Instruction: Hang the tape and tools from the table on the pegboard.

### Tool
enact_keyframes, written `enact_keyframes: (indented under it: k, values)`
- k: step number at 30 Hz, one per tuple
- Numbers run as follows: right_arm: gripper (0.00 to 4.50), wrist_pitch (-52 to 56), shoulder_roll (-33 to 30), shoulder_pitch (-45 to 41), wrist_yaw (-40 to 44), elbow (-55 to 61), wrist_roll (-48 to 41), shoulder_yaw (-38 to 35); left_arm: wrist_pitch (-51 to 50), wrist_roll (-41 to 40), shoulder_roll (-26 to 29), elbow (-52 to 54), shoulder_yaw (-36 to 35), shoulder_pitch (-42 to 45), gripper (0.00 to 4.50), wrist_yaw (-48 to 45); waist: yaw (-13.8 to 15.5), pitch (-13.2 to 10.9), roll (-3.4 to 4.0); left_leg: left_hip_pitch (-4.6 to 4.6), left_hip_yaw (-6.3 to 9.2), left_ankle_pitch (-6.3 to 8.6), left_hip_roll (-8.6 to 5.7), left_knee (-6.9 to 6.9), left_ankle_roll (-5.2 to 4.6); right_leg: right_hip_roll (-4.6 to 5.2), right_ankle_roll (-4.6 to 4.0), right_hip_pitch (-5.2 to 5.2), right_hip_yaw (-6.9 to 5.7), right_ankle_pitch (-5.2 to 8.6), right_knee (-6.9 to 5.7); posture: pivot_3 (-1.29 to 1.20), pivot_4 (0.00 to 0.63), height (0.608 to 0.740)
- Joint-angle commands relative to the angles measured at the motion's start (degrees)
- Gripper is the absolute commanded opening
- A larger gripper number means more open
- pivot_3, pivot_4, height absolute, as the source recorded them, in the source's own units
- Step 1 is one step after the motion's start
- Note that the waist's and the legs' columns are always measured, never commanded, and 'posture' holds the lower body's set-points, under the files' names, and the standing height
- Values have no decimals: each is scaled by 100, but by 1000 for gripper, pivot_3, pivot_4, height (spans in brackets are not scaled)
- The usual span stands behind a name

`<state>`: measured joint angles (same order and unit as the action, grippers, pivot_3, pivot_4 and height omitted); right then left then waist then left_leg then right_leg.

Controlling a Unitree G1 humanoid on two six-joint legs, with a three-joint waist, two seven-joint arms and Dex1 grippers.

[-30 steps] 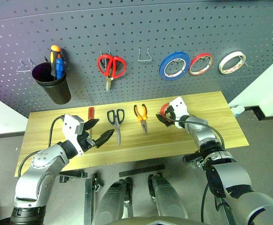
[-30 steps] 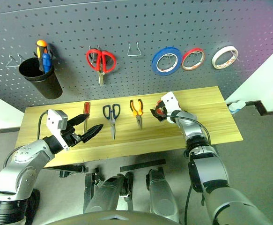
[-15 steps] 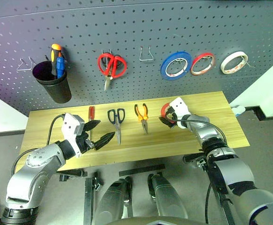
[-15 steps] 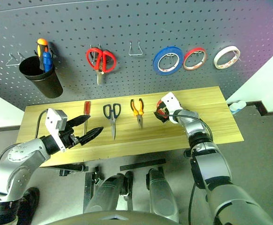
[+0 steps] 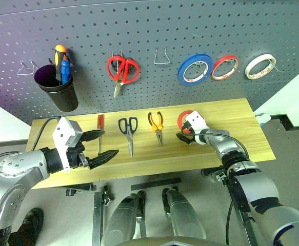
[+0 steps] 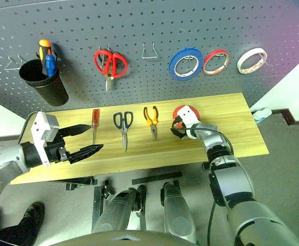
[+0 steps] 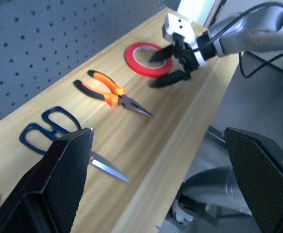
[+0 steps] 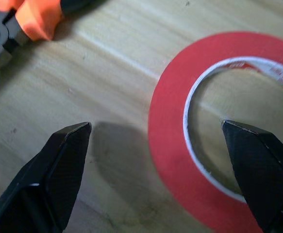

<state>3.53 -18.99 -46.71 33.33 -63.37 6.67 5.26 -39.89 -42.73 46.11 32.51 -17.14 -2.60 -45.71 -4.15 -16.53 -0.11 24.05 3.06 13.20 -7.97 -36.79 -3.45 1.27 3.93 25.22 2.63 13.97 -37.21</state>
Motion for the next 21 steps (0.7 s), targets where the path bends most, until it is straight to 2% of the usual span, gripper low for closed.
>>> enact_keyframes:
  k: [1, 7, 8, 10, 19, 21]
  values:
    - [4500, 104, -80, -213, -46, -132, 60, 1, 69, -14, 50, 193, -141, -13, 4464, 42, -4, -31, -5, 0, 0, 0, 0, 0, 0, 0, 0, 0, 0, 0, 0, -82, 337, 729]
    - [4500, 129, -88, -259, -34, -244, 153, 64, 91, -16, 69, 218, -153, -23, 4464, 63, 2, -55, -12, 1, 0, 0, 0, 7, 0, 18, 0, 4, -23, 0, 3, -78, 345, 729]
    - [4328, 168, -82, -267, -61, -283, 150, 44, 103, -1, 71, 219, -153, -17, 4489, 75, 2, -56, -12, 1, 0, 0, 0, 8, 0, 18, 0, 4, -23, 0, 4, -78, 345, 729]
    - [3930, 152, -90, -261, -69, -321, 233, 101, 74, -49, 53, 231, -172, -13, 4500, 107, 2, -58, -12, 1, 0, 0, 0, 8, 0, 19, 0, 3, -24, 0, 5, -77, 348, 729]
    - [849, 224, -96, -283, -44, -324, 302, 135, 5, -105, 106, 334, -196, -8, 4500, 196, 6, -80, -21, 1, 0, 0, 0, 9, 0, 20, 0, 2, -24, 0, 5, -70, 355, 729]
    - [690, 224, -88, -288, -21, -326, 294, 135, -13, -133, 114, 333, -217, 0, 4500, 213, 7, -83, -23, 1, 0, 0, 0, 10, 0, 20, -1, 2, -24, 0, 6, -66, 356, 729]
